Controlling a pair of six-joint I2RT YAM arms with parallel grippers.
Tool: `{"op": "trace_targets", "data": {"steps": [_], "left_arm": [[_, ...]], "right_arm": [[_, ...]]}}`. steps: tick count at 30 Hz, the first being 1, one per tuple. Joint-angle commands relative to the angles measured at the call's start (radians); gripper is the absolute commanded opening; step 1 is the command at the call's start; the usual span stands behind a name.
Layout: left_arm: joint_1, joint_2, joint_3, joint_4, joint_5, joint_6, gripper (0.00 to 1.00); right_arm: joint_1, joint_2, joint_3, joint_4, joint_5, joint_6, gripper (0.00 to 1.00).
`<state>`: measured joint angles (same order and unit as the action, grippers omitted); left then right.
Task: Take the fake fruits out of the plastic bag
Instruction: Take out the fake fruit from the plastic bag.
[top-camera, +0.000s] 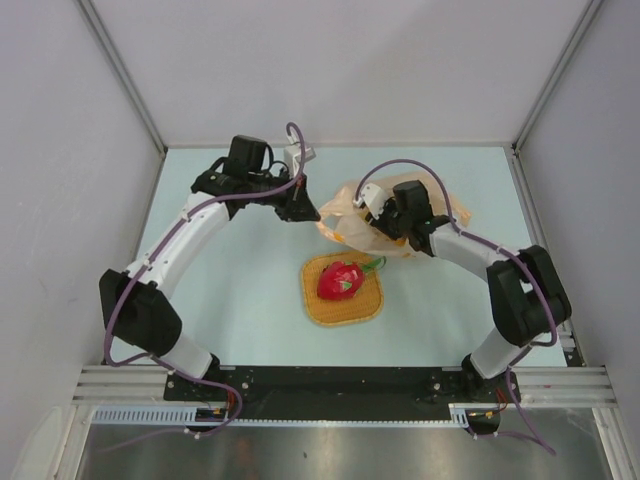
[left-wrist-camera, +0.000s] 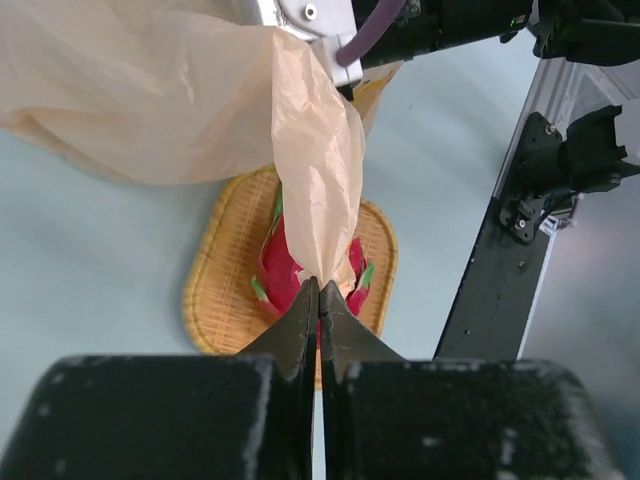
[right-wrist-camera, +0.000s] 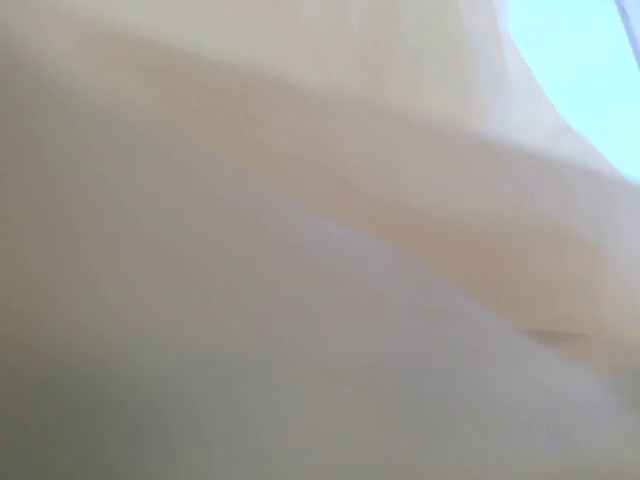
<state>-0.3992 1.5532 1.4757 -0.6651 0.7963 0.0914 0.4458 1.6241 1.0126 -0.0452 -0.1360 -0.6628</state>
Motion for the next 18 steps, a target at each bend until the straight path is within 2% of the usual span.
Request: {"op": "trace_targets", "data": {"steps": [1, 5, 13, 15, 18], "left_arm": [[0.019, -0.068, -0.026, -0.038, -0.038, 0.048, 0.0], [0.019, -0.064, -0.051, -0.025, -0.1, 0.036, 0.0], [0.019, -0.064, -0.064, -0.028, -0.226, 0.099, 0.0], [0.019, -0.061, -0.074, -0.028, -0.246, 0.117, 0.0], [0.019, -0.05, -0.072, -0.031, -0.243, 0.123, 0.0]], "right_arm": [[0.097, 0.043, 0.07, 0.114, -0.099, 0.052, 0.35], [0.117, 0.097, 0.136, 0.148, -0.122, 0.161, 0.38], [0.036, 0.149, 0.159, 0.182, -0.073, 0.129, 0.39], [0.027, 0.167, 0.175, 0.189, -0.074, 0.123, 0.44], [0.024, 0.218, 0.216, 0.174, -0.071, 0.114, 0.58]]}}
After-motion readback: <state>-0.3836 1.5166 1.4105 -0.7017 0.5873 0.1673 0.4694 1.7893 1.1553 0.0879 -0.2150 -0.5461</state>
